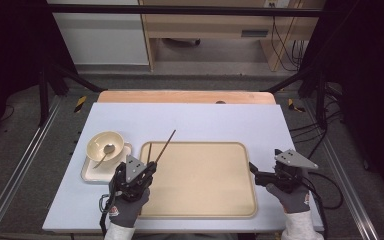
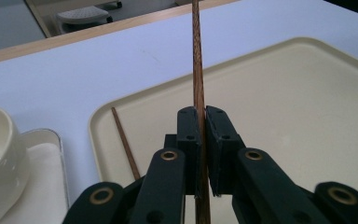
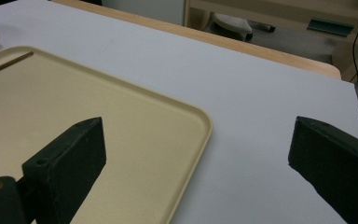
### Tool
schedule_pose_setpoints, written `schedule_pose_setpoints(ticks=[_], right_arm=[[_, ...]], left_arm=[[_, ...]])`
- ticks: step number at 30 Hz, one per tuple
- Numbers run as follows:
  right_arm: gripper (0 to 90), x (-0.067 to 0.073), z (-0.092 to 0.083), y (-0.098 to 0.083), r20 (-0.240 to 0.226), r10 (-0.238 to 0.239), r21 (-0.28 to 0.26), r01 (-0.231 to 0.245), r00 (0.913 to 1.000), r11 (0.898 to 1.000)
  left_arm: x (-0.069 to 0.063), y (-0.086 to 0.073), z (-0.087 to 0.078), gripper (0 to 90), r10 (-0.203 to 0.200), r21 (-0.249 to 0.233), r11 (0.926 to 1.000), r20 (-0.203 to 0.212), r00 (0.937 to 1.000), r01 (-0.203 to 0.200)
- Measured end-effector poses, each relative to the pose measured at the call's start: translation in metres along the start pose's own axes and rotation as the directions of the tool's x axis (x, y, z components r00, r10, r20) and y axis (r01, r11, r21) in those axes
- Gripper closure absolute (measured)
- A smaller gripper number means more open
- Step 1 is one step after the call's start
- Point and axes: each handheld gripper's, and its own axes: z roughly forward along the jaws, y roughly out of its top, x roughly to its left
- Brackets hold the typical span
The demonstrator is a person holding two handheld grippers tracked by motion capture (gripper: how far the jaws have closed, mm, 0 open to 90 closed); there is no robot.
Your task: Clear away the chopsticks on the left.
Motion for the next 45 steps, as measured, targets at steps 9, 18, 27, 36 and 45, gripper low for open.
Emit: schedule_pose_setpoints(ticks=[9, 18, 27, 36, 45], right_arm=[[4.2, 0.000, 0.001, 0.000, 0.000, 0.001, 0.003, -0.001, 1.0000, 1.000], [4.1, 0.000, 0.002, 0.000, -0.003, 0.000, 0.005, 0.000, 1.0000, 1.000], [4.2, 0.001, 0.003, -0.001, -0.005, -0.004, 0.010, 0.004, 1.0000, 1.000], [4.2, 0.002, 0.004, -0.001, -0.004, -0.006, 0.013, 0.006, 1.0000, 1.000], [4.2, 0.002, 0.004, -0.001, -0.004, -0.004, 0.015, 0.004, 1.0000, 1.000]], left_arm=[[-0.005, -0.008, 0.017, 84.7, -0.131, -0.021, 0.9913, -0.062, 0.9894, 0.130], [-0.007, -0.022, 0.027, 84.7, -0.201, -0.014, 0.9797, -0.112, 0.9733, 0.200], [-0.008, -0.033, 0.034, 84.6, -0.235, 0.010, 0.9710, -0.148, 0.9607, 0.239], [-0.009, -0.037, 0.041, 84.6, -0.244, 0.031, 0.9664, -0.197, 0.9494, 0.255], [-0.005, -0.041, 0.048, 84.6, -0.242, 0.074, 0.9618, -0.222, 0.9445, 0.263]])
